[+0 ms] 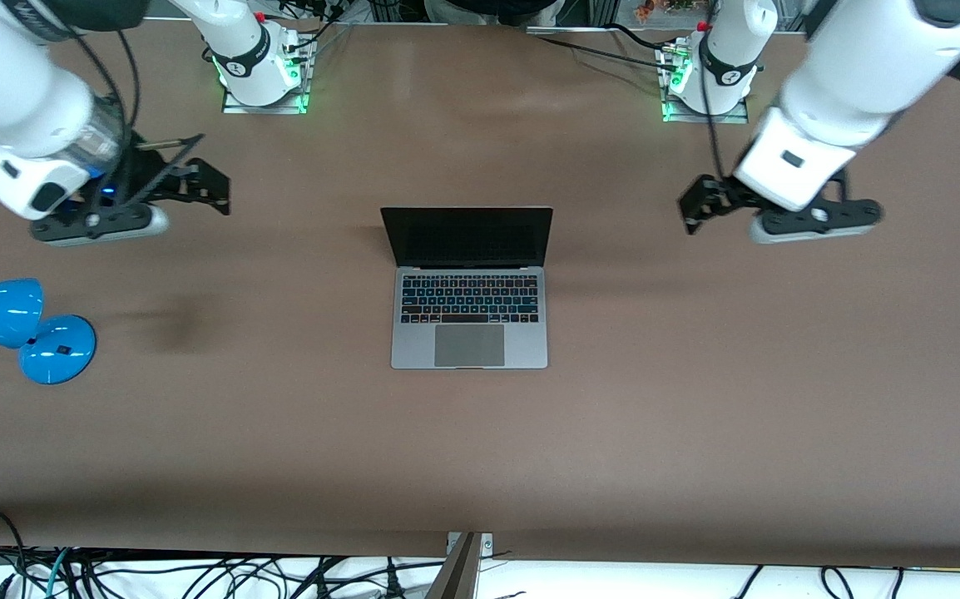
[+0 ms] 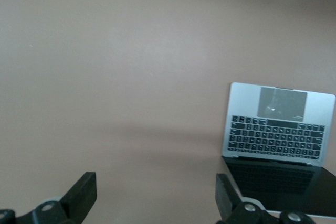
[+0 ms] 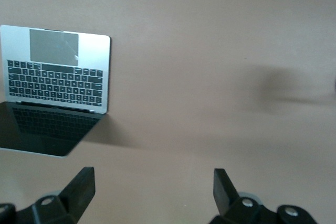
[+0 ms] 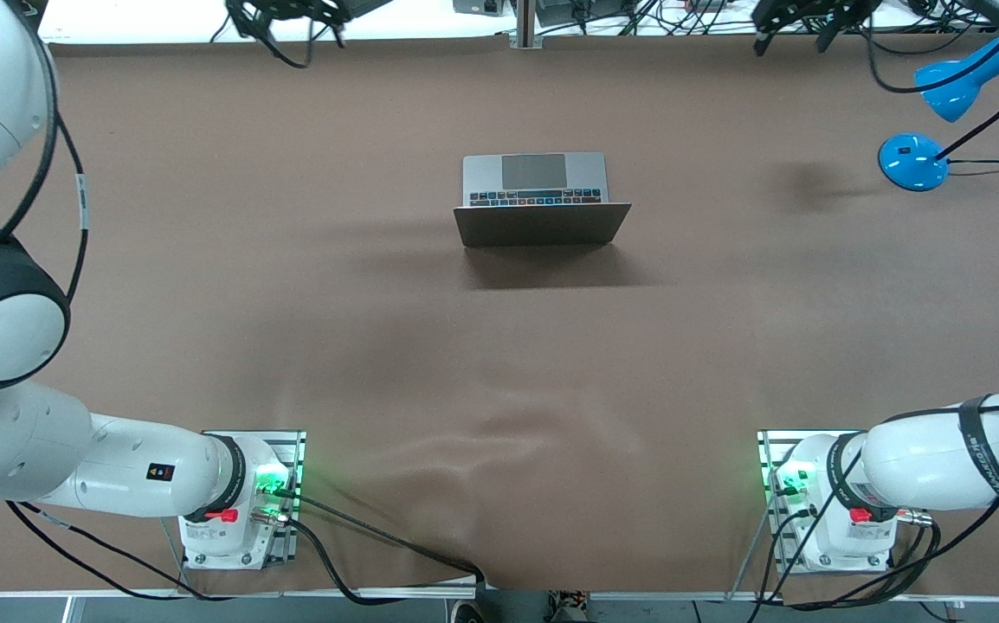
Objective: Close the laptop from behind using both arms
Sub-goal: 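Move both grippers toward the laptop's raised screen from behind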
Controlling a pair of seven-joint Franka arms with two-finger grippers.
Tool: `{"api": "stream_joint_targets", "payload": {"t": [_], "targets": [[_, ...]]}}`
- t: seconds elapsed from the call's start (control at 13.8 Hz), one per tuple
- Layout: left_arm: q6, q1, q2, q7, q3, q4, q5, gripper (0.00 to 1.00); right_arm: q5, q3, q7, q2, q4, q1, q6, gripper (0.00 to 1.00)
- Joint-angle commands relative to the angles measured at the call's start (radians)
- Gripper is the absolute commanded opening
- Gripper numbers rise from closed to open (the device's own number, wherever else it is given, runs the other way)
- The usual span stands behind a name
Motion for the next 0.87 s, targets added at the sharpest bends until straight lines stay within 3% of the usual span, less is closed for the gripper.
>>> {"api": "stream_joint_targets", "payload": {"t": [0.0, 0.22, 0.51, 0.65, 0.8], "targets": [[0.007, 0.002, -0.002, -0.092, -0.070, -0.015, -0.005, 1.00, 0.035, 0.063, 0.100, -0.024, -0.058, -0.011, 0.054, 1.00], [0.010, 0.002, 0.010, -0.229, -0.159, -0.029, -0.005, 0.98, 0.044, 0.127, 0.202, -0.022, -0.092, -0.011, 0.094, 1.00], [0.011, 0.002, 0.040, -0.366, -0.248, -0.036, -0.005, 0.90, 0.044, 0.210, 0.323, -0.012, -0.138, -0.011, 0.153, 0.99], [0.016, 0.000, 0.059, -0.411, -0.281, -0.043, -0.006, 0.87, 0.045, 0.242, 0.387, -0.001, -0.152, -0.007, 0.153, 0.88], [0.040, 0.000, 0.081, -0.457, -0.316, -0.049, -0.006, 0.73, 0.047, 0.276, 0.430, 0.016, -0.155, -0.005, 0.153, 0.78]]}}
